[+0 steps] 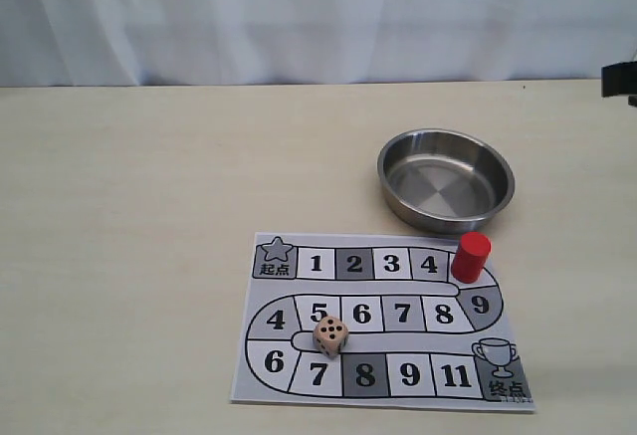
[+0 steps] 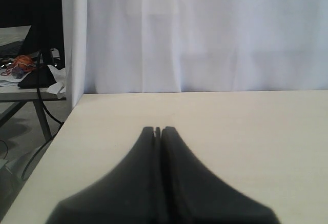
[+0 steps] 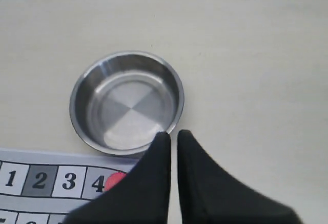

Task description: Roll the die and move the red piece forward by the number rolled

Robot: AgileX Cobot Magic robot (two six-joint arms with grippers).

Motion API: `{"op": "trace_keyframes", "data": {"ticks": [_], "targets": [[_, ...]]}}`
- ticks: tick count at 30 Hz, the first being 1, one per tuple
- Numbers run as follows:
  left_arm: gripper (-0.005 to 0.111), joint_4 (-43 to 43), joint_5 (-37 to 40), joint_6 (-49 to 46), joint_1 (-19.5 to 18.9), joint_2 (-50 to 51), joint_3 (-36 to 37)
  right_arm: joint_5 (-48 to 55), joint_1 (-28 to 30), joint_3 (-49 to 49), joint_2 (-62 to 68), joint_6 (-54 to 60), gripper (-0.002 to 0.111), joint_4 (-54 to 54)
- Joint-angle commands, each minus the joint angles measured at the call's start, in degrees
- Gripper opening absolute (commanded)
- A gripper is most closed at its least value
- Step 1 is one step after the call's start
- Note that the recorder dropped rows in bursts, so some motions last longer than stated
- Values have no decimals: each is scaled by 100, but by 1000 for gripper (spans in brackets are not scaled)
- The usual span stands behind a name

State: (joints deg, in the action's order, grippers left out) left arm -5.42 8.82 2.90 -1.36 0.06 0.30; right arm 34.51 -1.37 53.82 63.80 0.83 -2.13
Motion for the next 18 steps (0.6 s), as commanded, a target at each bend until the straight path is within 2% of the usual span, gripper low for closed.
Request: {"op": "trace_keyframes", "data": {"ticks": [1,18], "targets": [[0,5,-58,12,1,-6,-30,214,-8,9,-792,49,4,42],[0,5,-71,12,1,-6,-30,1007,-8,9,-3998,49,4,42]]}}
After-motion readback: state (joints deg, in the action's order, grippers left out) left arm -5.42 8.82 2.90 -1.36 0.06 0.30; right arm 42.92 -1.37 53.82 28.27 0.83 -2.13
